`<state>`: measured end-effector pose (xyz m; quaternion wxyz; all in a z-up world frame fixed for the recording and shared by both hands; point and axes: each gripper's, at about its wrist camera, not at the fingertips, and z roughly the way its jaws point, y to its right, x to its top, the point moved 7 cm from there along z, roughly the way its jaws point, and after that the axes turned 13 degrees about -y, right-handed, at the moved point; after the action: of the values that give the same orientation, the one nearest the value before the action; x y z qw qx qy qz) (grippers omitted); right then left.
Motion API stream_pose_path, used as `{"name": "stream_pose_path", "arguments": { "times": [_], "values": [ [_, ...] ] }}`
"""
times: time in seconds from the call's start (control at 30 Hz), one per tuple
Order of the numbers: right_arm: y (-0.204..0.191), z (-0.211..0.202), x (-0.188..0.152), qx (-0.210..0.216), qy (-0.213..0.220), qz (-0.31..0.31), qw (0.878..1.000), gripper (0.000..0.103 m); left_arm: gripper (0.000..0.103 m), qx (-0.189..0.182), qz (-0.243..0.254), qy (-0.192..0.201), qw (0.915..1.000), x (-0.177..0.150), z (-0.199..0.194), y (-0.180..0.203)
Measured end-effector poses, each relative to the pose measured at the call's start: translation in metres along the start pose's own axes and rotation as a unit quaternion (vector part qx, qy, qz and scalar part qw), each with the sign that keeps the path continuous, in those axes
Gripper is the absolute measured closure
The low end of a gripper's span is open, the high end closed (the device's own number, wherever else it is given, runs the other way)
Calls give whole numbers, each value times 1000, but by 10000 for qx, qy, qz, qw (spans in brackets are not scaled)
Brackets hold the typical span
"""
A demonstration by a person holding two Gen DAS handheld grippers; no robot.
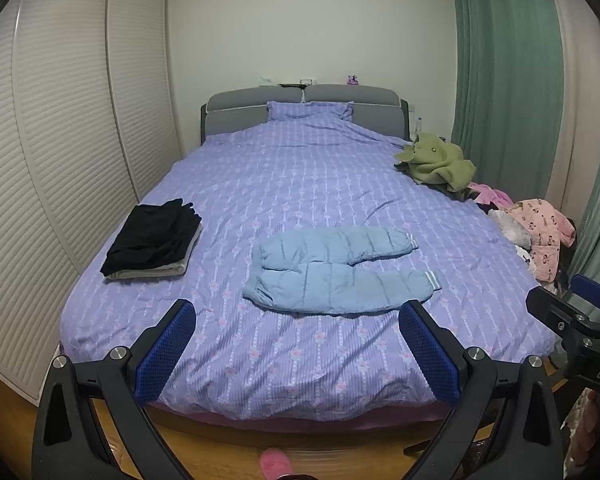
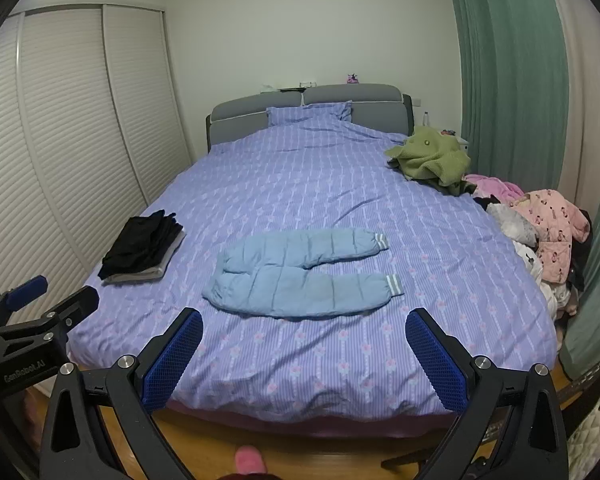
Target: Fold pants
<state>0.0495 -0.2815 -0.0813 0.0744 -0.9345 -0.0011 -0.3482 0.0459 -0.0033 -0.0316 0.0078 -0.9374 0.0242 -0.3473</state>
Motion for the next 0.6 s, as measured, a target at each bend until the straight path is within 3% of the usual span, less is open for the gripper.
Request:
{"name": "stream_pose_path", "arguments": {
  "times": [0.6],
  "values": [
    [-2, -1, 1, 25, 29, 27, 10000, 0, 0, -34, -22, 48, 10000, 5, -5, -1]
  ]
}}
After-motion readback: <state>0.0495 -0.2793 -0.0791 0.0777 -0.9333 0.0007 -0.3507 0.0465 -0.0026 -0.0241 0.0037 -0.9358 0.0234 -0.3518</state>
